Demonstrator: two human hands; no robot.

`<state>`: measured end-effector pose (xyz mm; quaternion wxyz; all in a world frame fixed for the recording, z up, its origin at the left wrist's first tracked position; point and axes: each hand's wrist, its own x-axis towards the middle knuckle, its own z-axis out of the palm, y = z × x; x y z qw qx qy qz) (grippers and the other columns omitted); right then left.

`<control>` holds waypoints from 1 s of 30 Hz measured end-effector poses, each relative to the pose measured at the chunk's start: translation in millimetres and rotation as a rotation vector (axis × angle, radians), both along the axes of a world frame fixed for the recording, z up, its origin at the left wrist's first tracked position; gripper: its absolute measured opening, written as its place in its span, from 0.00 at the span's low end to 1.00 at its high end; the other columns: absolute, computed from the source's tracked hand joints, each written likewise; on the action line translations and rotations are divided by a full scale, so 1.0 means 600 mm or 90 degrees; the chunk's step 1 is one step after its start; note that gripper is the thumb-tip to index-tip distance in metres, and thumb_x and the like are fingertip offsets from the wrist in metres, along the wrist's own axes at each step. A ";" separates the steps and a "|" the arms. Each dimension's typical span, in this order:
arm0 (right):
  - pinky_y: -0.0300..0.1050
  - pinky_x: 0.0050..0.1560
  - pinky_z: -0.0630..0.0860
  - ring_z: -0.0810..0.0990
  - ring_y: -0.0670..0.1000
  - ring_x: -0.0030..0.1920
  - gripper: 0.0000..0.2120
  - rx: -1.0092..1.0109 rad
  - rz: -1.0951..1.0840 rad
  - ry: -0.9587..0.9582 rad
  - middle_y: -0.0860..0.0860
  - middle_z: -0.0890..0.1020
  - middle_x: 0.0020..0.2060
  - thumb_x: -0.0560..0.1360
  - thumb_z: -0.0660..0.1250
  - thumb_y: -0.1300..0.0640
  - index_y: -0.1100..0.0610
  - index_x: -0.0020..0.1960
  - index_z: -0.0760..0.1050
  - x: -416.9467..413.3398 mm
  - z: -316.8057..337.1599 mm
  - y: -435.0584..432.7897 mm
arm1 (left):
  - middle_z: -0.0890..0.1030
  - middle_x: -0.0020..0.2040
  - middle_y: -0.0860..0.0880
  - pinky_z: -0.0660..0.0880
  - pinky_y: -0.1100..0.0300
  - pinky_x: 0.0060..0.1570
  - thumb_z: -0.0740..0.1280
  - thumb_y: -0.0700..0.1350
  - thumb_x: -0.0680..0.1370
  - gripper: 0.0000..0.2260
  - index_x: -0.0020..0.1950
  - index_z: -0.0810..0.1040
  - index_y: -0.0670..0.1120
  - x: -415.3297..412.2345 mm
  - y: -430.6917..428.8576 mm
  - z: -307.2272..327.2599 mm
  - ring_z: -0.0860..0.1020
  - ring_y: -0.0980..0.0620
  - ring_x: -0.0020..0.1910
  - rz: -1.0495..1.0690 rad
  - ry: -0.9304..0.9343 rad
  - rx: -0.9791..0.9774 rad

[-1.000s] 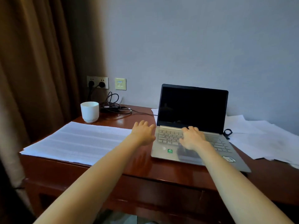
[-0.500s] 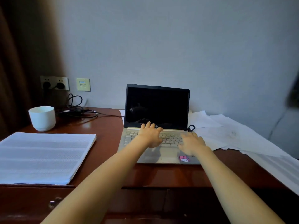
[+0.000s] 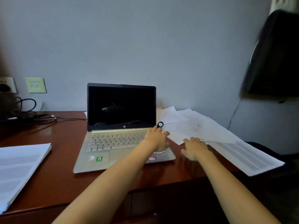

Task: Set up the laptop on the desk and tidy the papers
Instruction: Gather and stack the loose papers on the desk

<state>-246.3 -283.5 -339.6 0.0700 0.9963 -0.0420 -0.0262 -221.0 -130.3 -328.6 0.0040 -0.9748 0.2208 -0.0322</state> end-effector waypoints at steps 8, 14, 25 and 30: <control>0.52 0.71 0.58 0.56 0.59 0.74 0.27 0.014 -0.037 0.065 0.57 0.59 0.74 0.80 0.53 0.48 0.56 0.75 0.55 -0.027 -0.023 -0.082 | 0.55 0.76 0.40 0.47 0.47 0.73 0.55 0.51 0.81 0.24 0.76 0.58 0.48 -0.004 -0.098 -0.029 0.49 0.41 0.76 -0.060 0.023 0.013; 0.54 0.68 0.61 0.60 0.59 0.71 0.24 0.030 -0.078 0.055 0.57 0.62 0.72 0.80 0.52 0.50 0.55 0.74 0.58 -0.042 -0.033 -0.142 | 0.58 0.74 0.40 0.49 0.46 0.72 0.56 0.52 0.80 0.23 0.74 0.60 0.48 -0.004 -0.159 -0.056 0.51 0.40 0.75 -0.093 0.035 0.028; 0.54 0.61 0.73 0.66 0.60 0.68 0.49 0.093 -0.200 0.289 0.55 0.58 0.73 0.68 0.69 0.64 0.45 0.76 0.42 -0.065 0.000 -0.259 | 0.58 0.74 0.39 0.51 0.46 0.73 0.49 0.49 0.82 0.20 0.75 0.59 0.55 0.007 -0.228 -0.109 0.55 0.40 0.74 -0.089 0.064 -0.053; 0.51 0.62 0.72 0.68 0.59 0.68 0.39 0.002 -0.139 0.167 0.54 0.60 0.72 0.74 0.60 0.70 0.49 0.77 0.45 -0.072 -0.035 -0.283 | 0.61 0.73 0.40 0.53 0.47 0.71 0.49 0.50 0.82 0.20 0.75 0.59 0.55 0.024 -0.235 -0.117 0.58 0.41 0.73 -0.059 0.069 -0.090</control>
